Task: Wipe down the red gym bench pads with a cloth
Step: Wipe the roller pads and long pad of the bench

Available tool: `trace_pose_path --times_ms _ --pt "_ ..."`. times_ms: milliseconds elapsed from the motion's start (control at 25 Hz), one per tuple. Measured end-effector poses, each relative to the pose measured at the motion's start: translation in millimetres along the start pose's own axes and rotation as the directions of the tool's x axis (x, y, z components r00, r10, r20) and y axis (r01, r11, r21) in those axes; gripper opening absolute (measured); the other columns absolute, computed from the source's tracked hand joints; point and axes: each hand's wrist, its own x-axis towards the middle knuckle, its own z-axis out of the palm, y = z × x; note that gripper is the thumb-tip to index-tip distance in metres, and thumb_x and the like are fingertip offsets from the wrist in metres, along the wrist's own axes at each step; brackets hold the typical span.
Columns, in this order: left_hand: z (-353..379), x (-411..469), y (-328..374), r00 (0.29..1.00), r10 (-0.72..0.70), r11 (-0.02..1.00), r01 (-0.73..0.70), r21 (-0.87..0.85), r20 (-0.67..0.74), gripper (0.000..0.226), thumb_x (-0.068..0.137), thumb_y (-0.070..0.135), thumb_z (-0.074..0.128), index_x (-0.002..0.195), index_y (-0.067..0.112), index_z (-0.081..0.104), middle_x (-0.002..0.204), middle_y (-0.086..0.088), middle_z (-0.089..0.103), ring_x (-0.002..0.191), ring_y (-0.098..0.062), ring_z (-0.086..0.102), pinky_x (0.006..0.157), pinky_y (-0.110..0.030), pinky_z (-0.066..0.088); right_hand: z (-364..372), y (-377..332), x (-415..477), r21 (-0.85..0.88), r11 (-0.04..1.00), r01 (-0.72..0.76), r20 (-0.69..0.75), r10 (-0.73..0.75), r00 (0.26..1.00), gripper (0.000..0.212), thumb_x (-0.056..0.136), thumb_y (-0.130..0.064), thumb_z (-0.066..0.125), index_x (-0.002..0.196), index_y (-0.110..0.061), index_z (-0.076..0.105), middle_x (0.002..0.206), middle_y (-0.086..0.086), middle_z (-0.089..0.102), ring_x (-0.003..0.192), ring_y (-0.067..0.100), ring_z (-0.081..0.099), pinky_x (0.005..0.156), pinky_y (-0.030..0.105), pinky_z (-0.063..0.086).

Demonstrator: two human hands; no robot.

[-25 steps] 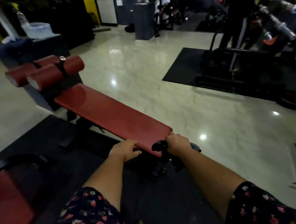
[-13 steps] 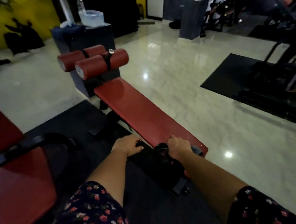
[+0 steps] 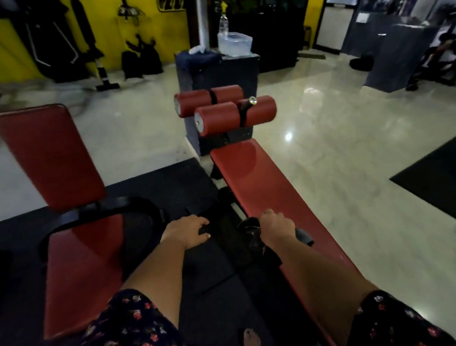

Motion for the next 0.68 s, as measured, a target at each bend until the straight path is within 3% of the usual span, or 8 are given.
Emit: trace_pose_path --times_ms 320,680 --pt "-48.9 96.7 -32.0 0.984 -0.172 0.981 0.167 -0.095 -0.052 0.052 0.093 0.050 0.054 0.141 0.034 0.044 0.133 0.005 0.052 0.121 -0.016 0.052 0.098 -0.038 0.046 -47.0 -24.5 150.5 -0.019 0.979 0.204 -0.032 -0.204 0.978 0.030 0.095 -0.008 0.048 0.125 -0.011 0.052 0.125 0.007 0.047 0.117 0.030 0.050 0.091 0.043 0.048" --pt "-69.4 164.2 -79.6 0.958 -0.284 0.953 0.279 -0.116 -0.034 0.050 0.093 0.049 0.052 0.141 0.034 0.045 0.131 0.005 0.053 0.120 -0.016 0.053 0.097 -0.040 0.046 -58.6 -43.7 262.2 -0.029 0.961 0.274 0.036 -0.273 0.961 0.034 0.095 -0.011 0.049 0.128 -0.012 0.051 0.128 0.008 0.047 0.118 0.030 0.050 0.092 0.041 0.047"
